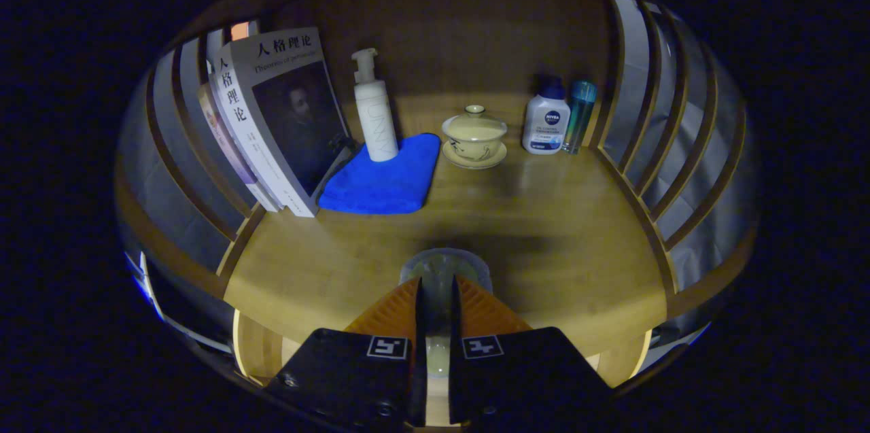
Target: Pull open the drawer, take out the items inside it, and place them on the countertop above the cabinet.
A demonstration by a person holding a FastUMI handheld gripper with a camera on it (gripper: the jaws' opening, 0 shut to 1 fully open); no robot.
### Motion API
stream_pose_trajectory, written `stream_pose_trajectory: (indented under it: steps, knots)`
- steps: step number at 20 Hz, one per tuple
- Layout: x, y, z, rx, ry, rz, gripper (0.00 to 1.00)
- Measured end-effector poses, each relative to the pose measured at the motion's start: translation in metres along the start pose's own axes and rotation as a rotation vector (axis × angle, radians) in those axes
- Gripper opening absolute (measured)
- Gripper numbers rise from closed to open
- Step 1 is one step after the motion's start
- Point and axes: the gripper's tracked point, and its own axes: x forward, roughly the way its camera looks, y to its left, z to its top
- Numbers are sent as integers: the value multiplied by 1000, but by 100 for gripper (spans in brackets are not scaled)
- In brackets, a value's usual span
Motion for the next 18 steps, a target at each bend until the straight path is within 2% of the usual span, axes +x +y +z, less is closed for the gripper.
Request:
stream_pose_trajectory:
  steps: [3,5,7,11,15,18]
  knots:
    - [1,0,0,3,-31,7,17]
    - [1,2,-1,5,-50,30,24]
    - [-4,11,-3,12,-60,61,42]
    - [-5,11,-10,-55,-99,47,77]
    - [-27,13,1,-53,-233,55,77]
    - [-62,14,-11,-41,-341,75,77]
